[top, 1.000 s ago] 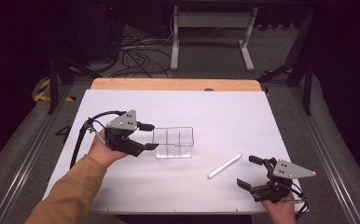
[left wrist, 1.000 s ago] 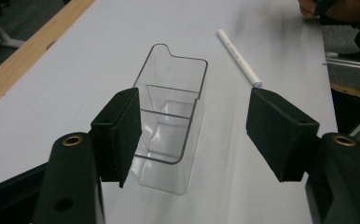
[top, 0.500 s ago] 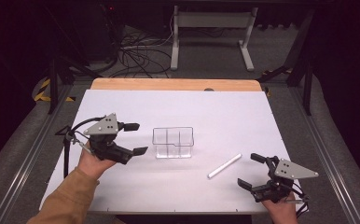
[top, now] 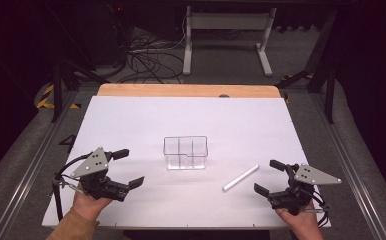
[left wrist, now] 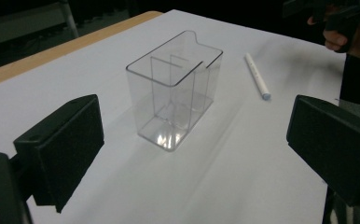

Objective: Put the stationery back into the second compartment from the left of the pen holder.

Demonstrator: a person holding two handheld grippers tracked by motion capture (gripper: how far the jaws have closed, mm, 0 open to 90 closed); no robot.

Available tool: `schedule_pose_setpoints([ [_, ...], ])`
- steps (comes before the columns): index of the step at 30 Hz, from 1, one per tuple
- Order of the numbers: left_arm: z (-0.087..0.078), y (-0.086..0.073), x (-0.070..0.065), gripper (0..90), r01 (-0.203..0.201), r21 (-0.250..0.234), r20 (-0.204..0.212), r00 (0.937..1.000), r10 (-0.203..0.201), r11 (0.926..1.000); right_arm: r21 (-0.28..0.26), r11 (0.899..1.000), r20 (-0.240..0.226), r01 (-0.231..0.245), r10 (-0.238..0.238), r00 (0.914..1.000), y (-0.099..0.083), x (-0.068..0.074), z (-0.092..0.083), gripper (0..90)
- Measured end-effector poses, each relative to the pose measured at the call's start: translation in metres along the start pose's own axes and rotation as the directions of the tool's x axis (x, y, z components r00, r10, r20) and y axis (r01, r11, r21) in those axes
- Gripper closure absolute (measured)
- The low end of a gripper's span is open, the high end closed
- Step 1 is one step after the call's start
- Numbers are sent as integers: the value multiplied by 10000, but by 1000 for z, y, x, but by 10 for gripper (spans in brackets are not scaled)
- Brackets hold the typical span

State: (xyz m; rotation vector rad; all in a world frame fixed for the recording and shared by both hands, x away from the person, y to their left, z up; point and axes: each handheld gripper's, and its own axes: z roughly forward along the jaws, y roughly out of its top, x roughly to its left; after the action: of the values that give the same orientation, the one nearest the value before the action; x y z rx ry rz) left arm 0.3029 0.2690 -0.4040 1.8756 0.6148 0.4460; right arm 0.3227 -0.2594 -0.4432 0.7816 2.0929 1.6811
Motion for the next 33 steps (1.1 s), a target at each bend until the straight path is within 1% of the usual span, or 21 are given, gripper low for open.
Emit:
schedule_pose_setpoints([
  [2,-2,-6,2,48,64,22,-234,9997,-64,10000,-63,10000,6,67,-66,10000,3,0,0,0],
  [4,-3,-11,4,48,127,114,-319,9994,-124,9999,-67,10000,-54,-23,23,10000,5,-1,0,0],
  [5,-3,-14,5,48,133,108,-369,9992,-129,9999,-60,10000,-77,20,-20,10000,6,-2,-1,0],
  [7,-5,-18,7,47,199,-4,-439,9988,-199,9998,36,9998,-99,209,-208,9997,10,-2,-1,6],
  [9,-5,-23,8,47,374,-127,-467,9982,-379,9992,144,9992,-51,360,-360,9993,12,-2,-1,22],
  [10,-4,-24,8,47,503,-206,-413,9978,-511,9985,218,9987,-41,460,-460,9989,13,-2,-1,34],
  [14,-4,-30,10,46,681,-272,-507,9963,-694,9973,491,9955,34,812,-815,9967,17,0,0,78],
  [18,-4,-32,8,46,610,-221,-595,9963,-622,9979,798,9904,-42,1131,-1131,9936,21,-1,1,149],
  [22,-6,-34,7,46,585,-208,-673,9959,-598,9981,1176,9830,-293,1412,-1387,9899,26,-3,6,218],
  [23,-6,-35,6,46,710,-282,-659,9952,-728,9971,1198,9812,-299,1512,-1487,9884,27,-4,7,232],
  [24,-7,-35,6,46,714,-308,-691,9949,-734,9970,1187,9810,-280,1535,-1512,9881,28,-4,8,241],
  [25,-7,-36,6,46,725,-287,-724,9946,-744,9970,1173,9811,-270,1539,-1517,9881,29,-5,8,242],
  [26,-8,-36,6,46,652,-299,-778,9947,-673,9974,1159,9816,-221,1516,-1501,9884,30,-5,8,242],
  [27,-9,-36,5,46,705,-318,-766,9944,-728,9970,1139,9819,-157,1511,-1503,9885,30,-6,8,242],
  [29,-9,-37,6,47,635,-312,-820,9944,-659,9975,1124,9821,-193,1513,-1501,9885,32,-7,9,242],
  [32,-9,-38,5,47,757,-354,-819,9936,-784,9965,1320,9768,-205,1684,-1671,9857,35,-8,10,241],
  [33,-9,-38,5,47,758,-356,-805,9937,-785,9965,1463,9731,-212,1779,-1767,9840,38,-8,11,241],
])
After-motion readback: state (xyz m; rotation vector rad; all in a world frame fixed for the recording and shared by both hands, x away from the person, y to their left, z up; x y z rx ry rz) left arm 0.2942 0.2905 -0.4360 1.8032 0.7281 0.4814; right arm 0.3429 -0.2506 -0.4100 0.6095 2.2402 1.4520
